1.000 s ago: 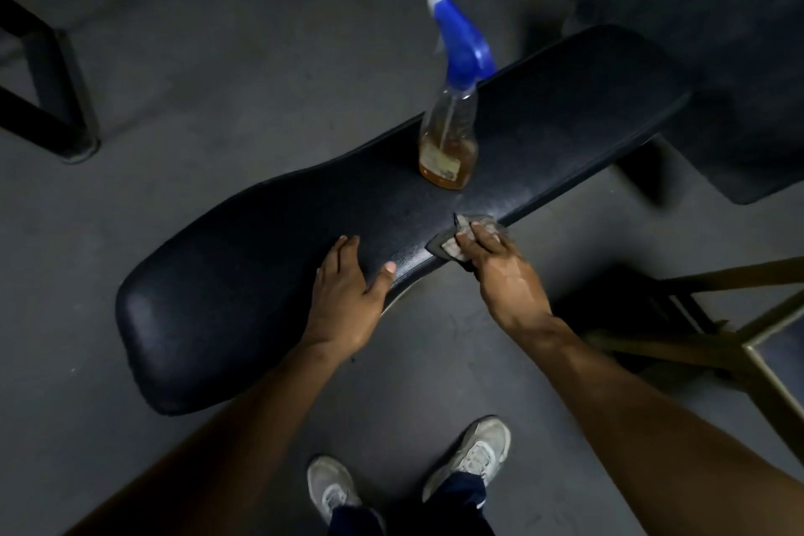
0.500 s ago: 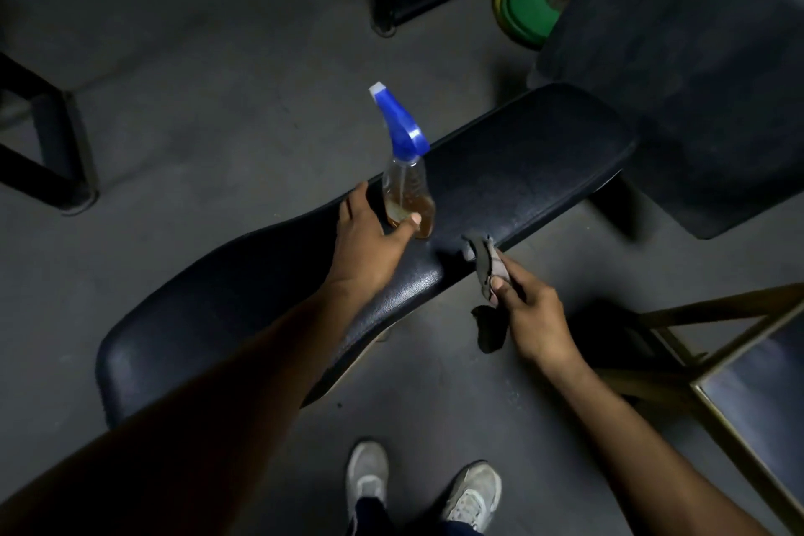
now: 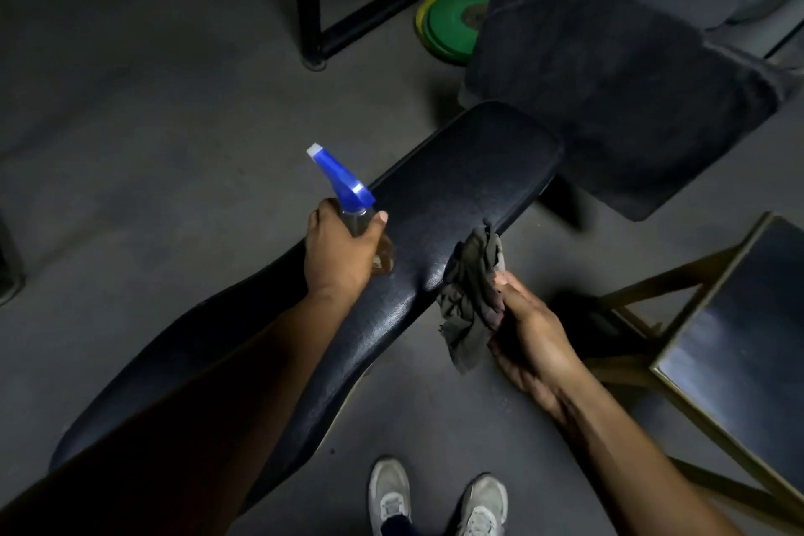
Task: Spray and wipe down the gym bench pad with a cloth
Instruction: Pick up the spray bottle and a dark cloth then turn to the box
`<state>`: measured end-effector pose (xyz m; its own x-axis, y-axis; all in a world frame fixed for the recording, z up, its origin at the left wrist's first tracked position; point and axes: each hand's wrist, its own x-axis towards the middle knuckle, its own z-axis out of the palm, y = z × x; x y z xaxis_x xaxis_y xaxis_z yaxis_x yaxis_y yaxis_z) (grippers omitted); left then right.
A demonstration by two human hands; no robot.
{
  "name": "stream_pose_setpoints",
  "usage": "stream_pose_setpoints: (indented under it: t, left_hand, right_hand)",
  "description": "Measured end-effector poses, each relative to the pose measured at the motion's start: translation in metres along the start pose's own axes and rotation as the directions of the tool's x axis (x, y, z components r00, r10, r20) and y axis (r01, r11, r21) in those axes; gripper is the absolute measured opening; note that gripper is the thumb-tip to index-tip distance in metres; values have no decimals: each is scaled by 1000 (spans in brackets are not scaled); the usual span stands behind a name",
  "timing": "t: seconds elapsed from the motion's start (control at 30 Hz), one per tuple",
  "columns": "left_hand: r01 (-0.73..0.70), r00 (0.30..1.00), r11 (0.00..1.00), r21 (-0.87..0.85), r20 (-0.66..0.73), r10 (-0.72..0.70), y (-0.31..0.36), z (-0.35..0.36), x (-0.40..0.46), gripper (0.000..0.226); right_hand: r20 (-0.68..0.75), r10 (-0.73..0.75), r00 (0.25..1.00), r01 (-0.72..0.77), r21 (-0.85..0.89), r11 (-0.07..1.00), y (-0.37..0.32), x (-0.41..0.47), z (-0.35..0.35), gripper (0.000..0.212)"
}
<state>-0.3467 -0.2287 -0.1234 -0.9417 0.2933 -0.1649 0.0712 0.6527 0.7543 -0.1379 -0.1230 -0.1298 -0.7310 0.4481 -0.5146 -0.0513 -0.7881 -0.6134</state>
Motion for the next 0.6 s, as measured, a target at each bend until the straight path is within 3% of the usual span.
stream_pose_setpoints:
  t: [0.07, 0.2, 0.4, 0.6]
  left_hand:
    - [-47, 999, 999, 17, -17, 47, 0, -1, 1, 52]
    - [-188, 981, 977, 102, -27, 192, 0, -7, 0, 39]
    - [-282, 956, 956, 81, 110, 273, 20, 0, -27, 37]
    - [-360, 894, 933, 20, 293, 339, 72, 36, -76, 40]
  right_hand:
    - [-19, 44, 999, -43, 66, 997, 0, -4, -1, 29]
    - [-21, 62, 998, -57, 186, 981, 6, -12, -7, 50]
    - [-60, -24, 998, 35, 197, 980, 14, -36, -31, 47]
    - [-218, -63, 974, 88, 107, 990, -3, -73, -72, 41]
